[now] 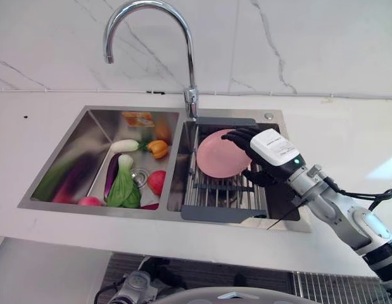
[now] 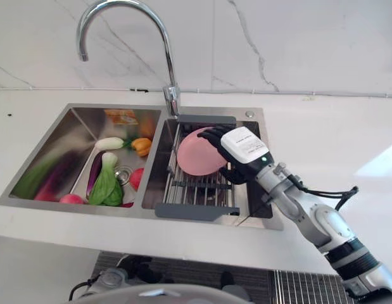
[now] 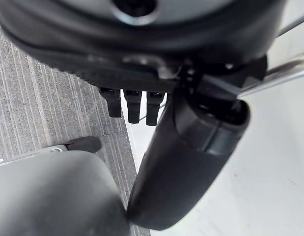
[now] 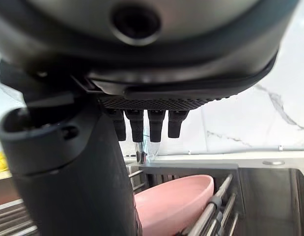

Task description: Place the dishes in the dishwasher.

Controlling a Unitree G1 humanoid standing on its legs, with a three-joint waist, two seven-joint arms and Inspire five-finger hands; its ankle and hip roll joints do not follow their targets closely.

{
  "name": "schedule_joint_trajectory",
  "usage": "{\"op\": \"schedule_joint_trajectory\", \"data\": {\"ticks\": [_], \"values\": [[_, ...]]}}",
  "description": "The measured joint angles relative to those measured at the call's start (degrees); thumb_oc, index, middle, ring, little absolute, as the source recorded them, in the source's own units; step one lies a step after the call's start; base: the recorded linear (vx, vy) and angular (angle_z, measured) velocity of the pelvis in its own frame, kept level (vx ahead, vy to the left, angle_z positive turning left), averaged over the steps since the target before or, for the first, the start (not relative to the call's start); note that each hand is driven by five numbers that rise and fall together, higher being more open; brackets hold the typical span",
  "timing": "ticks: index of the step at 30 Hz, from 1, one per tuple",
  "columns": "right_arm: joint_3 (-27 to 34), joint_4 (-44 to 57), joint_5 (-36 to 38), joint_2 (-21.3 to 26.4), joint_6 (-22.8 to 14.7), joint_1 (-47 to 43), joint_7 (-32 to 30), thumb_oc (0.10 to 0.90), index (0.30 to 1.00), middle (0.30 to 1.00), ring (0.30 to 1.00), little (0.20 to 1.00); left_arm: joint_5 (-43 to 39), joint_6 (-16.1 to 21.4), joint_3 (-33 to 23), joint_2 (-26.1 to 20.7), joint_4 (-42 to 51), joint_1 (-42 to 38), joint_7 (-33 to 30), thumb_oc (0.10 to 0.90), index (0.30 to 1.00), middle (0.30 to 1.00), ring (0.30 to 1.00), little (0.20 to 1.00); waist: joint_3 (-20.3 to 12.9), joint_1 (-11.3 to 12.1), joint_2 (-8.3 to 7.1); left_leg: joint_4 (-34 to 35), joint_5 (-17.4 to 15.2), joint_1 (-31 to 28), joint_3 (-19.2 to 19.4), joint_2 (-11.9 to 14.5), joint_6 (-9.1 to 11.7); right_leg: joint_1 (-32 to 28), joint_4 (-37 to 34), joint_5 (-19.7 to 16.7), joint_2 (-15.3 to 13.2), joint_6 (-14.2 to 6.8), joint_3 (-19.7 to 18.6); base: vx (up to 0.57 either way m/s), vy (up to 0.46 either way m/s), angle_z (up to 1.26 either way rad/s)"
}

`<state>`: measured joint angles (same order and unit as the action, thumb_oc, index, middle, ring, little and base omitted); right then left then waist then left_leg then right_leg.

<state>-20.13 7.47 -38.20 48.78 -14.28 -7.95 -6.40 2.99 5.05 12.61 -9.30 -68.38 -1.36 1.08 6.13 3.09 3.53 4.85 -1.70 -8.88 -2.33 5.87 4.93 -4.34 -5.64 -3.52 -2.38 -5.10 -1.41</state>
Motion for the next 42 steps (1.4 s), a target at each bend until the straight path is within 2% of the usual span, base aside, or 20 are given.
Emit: {"op": "schedule_joint_trajectory", "data": {"ticks": [6,14,17,29,30,31,39,42], "values": [[-0.80,0.00,2.39,-1.61,-0.14,0.00,1.56,0.800,0.900,0.900,0.900,0.900,-0.01,0.16,-0.04,0.02,-0.43,-0.10,0.01,0.800,0.900,0.900,0.900,0.900,-0.02,-0.13,0.02,0.01,0.00,0.00,0.01,-0.01,0.00,0.03,0.00,0.00,-0.01,0.00,-0.01,0.00,0.000,0.00],[-6.37,-3.13,1.50,-1.56,-0.43,-0.29,2.59,0.800,0.900,0.900,0.900,0.900,0.02,0.28,0.04,0.04,-0.42,-0.13,0.04,0.800,0.900,0.900,0.900,0.900,-0.02,0.04,0.02,0.09,0.00,0.00,0.03,0.01,0.00,0.06,-0.01,0.00,-0.01,0.01,-0.01,0.00,0.000,0.00],[-9.62,-6.66,-2.81,-0.91,-0.27,-3.79,1.70,0.800,0.900,0.900,0.900,0.900,0.03,0.35,0.05,0.04,-0.52,-0.13,-0.03,0.800,0.900,0.900,0.900,0.900,-0.03,0.04,0.02,0.09,0.00,-0.01,0.04,0.02,0.00,0.05,-0.01,0.00,-0.02,0.01,0.03,0.01,-0.001,0.00],[-10.93,-9.67,-16.64,-1.01,2.96,-7.34,-6.28,0.800,0.900,0.900,0.900,0.900,0.01,0.68,0.69,0.02,-0.39,-0.51,-0.02,0.800,0.900,0.900,0.900,0.900,-0.11,1.40,0.01,0.09,0.02,0.04,-0.08,0.05,0.01,0.04,0.00,-0.17,-0.03,0.25,0.28,0.00,0.000,0.00],[-10.93,-9.66,-18.48,-0.98,2.96,-7.34,-6.74,0.690,0.735,0.735,0.735,0.735,0.02,0.67,0.75,-0.02,-0.33,-0.50,-0.04,0.800,0.900,0.900,0.900,0.900,-0.11,1.39,0.02,0.09,0.02,0.05,-0.08,0.04,0.01,0.04,0.00,-0.17,-0.13,0.25,0.30,0.00,0.000,0.00],[-10.95,-9.66,-19.83,-0.97,2.96,-7.34,-7.12,0.409,0.314,0.314,0.314,0.314,0.01,0.67,0.92,-0.03,-0.28,-0.48,-0.07,0.800,0.900,0.900,0.900,0.900,-0.11,1.40,0.03,0.09,0.02,0.05,-0.09,0.04,0.01,0.03,0.00,-0.17,-0.13,0.25,0.33,0.00,0.000,0.00],[-11.00,-9.92,-26.81,-0.96,4.65,-7.27,-9.96,0.400,0.300,0.300,0.300,0.300,0.00,0.65,2.29,-0.49,1.55,0.51,-0.70,0.800,0.900,0.900,0.900,0.900,-0.19,1.39,0.15,0.09,0.06,0.09,-0.18,-0.03,-0.01,0.04,0.00,-0.17,-0.36,0.25,0.51,0.00,0.000,0.00],[-10.56,-8.96,-27.02,-0.99,6.16,-7.41,-14.46,0.400,0.300,0.300,0.300,0.300,0.00,0.65,2.38,-0.47,1.91,0.89,-0.80,0.800,0.900,0.900,0.900,0.900,-0.35,1.37,0.38,0.10,0.06,0.07,-0.17,-0.04,-0.02,0.03,-0.01,-0.17,-0.39,0.25,0.51,0.00,0.000,0.00]]}}
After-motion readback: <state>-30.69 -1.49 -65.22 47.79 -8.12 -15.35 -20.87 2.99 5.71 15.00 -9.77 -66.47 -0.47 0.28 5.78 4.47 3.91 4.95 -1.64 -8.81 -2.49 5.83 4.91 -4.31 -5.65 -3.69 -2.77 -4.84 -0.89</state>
